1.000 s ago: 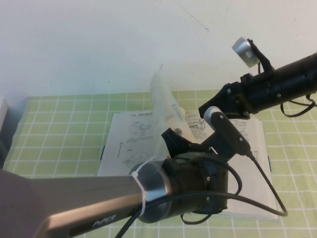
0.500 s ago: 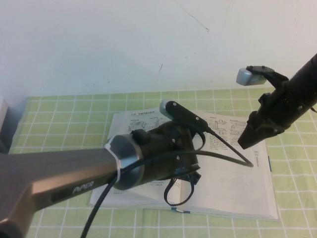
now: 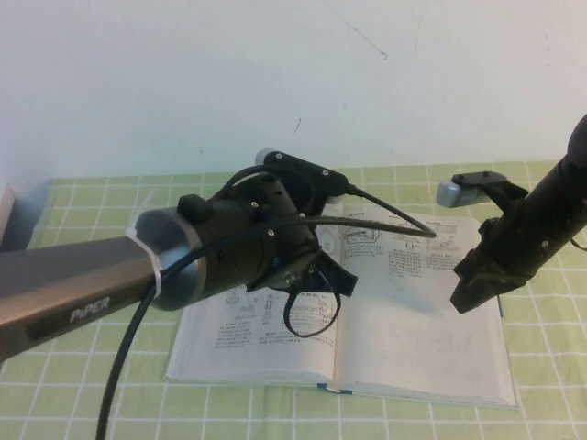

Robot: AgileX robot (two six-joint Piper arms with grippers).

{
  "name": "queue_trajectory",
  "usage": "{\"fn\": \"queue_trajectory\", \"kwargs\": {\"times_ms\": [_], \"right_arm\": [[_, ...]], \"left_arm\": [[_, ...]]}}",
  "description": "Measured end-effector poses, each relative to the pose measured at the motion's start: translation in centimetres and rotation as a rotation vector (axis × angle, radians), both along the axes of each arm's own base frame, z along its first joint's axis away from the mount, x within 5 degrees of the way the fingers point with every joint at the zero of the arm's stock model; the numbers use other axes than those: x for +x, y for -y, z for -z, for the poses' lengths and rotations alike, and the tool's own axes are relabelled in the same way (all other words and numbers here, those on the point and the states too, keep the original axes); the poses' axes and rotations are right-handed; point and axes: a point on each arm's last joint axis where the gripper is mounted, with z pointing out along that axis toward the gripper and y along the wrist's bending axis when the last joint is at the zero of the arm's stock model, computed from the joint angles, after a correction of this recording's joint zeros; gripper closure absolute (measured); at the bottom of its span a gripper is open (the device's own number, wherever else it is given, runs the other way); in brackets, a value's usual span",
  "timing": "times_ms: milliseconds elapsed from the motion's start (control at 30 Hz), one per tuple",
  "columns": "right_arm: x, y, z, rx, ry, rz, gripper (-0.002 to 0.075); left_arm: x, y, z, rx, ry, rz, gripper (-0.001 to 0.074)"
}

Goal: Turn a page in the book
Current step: Open the closed book

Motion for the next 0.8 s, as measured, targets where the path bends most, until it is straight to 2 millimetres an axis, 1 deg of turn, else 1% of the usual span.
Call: {"fn": "queue_trajectory", "kwargs": {"times_ms": [133,300,367,467,533,567,600,667,700,800], "right_arm": [[0.1,0.2,1.8,-0.030,-0.043,0.010,0.0727],[0.1,0.3,2.3,-0.053,-0.058,0.018,0.0727],[0.1,0.4,2.3,-0.058,-0.057,0.018,0.0727],[0.1,0.5,1.8,-0.072,-0.042,0.011,0.0727],[-0.1,0.7,0.7,-0.084,-0.008,0.002,0.0727],[-0.2,0.7,-0.3,-0.084,0.018,0.000,0.0727],[-0.3,0.8,-1.5,-0.084,0.050,-0.001,0.0727],[-0.9,1.0,-4.3,-0.083,0.126,-0.004,0.0727],[-1.3,1.2,-5.8,-0.087,0.166,-0.008,0.0727],[-2.8,1.8,-9.7,-0.120,0.258,-0.005,0.0727]], "left_arm": [[1.9,-1.2,2.7,-0.031,-0.074,-0.068,0.0738],[2.4,-0.9,5.1,-0.055,-0.151,-0.036,0.0737],[2.4,-0.7,5.8,-0.042,-0.170,-0.003,0.0737],[2.2,-0.7,5.7,-0.023,-0.178,0.036,0.0738],[1.8,-0.9,4.7,-0.015,-0.186,0.047,0.0738],[1.6,-1.0,4.1,-0.023,-0.192,0.047,0.0737],[1.2,-1.1,3.0,-0.039,-0.187,0.055,0.0737],[0.4,-1.3,0.5,-0.086,-0.162,0.091,0.0738],[-0.1,-1.4,-1.1,-0.119,-0.145,0.118,0.0737],[-2.2,-2.0,-5.4,-0.195,-0.111,0.210,0.0738]]}}
